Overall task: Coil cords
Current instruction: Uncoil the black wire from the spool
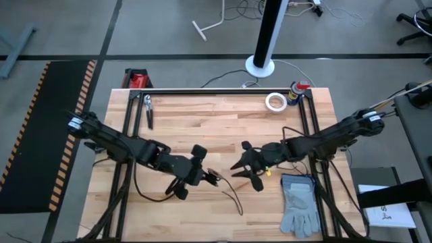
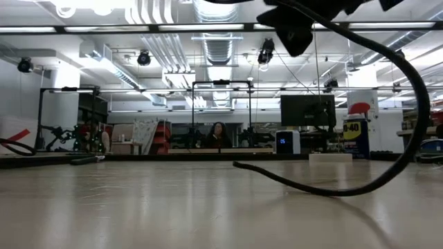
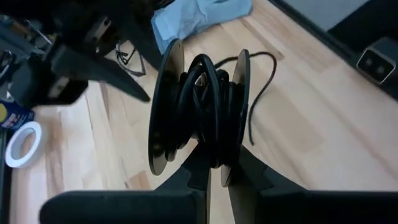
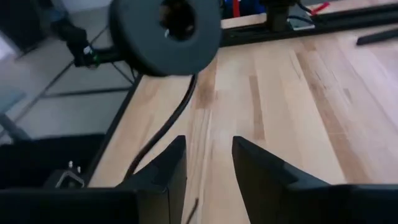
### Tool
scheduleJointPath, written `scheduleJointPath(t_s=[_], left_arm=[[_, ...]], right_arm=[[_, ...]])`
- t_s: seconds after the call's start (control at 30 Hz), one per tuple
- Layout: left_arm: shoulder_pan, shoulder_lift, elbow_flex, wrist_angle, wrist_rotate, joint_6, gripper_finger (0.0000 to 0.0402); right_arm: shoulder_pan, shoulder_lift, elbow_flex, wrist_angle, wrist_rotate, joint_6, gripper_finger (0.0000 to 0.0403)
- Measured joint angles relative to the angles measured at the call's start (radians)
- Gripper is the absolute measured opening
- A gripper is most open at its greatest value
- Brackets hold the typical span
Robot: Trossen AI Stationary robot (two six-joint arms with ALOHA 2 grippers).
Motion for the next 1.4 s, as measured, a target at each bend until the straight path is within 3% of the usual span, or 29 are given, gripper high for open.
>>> scheduleJointPath(t_s=[0.3,0.47,0.73,1.4], left_arm=[[0.001,0.016,0.0,-0.032,-0.059,0.068,0.002],[0.001,0.017,0.0,-0.06,-0.077,0.101,0.002],[-0.001,0.017,-0.027,-0.084,-0.087,0.281,0.002],[-0.005,0.017,-0.037,-0.052,-0.268,0.505,0.0019]], right_arm=[[-0.01,0.091,0.001,0.097,-0.107,0.127,0.0135],[-0.015,0.108,0.001,0.119,-0.109,0.146,0.0142],[-0.034,0.103,0.001,0.124,-0.123,0.166,0.0139],[-0.036,0.218,0.026,0.212,-0.142,0.148,0.0128]])
